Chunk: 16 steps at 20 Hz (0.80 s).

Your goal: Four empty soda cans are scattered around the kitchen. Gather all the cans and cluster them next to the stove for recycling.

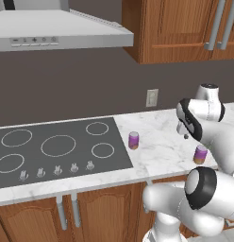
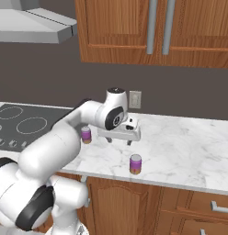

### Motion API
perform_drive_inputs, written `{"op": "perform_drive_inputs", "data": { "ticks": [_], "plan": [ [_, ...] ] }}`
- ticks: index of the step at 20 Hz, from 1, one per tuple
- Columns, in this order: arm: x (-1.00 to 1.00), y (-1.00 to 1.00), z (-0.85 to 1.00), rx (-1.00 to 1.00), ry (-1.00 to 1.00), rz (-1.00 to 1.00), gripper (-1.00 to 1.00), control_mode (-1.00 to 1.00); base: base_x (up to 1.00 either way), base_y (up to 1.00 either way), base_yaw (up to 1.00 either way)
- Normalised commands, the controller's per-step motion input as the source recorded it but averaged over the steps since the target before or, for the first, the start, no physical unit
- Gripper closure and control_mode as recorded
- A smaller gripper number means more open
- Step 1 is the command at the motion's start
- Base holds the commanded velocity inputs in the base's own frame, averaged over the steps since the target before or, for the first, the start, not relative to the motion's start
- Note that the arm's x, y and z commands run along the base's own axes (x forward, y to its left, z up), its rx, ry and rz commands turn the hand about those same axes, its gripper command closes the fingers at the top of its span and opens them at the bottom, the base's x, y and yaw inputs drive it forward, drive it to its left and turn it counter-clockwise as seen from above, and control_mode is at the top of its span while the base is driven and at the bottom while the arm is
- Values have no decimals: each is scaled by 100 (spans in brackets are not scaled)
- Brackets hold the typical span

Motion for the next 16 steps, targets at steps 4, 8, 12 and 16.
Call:
{"op": "perform_drive_inputs", "data": {
  "ticks": [4,8,12,16],
  "plan": [
    [-13,-16,0,-4,3,-8,-100,-100,0,0,0],
    [0,-19,0,-4,7,-6,-100,-100,0,0,0],
    [0,-30,0,-1,5,-5,-100,-100,0,0,0],
    [0,-27,0,0,2,-3,-100,-100,0,0,0]
  ]
}}
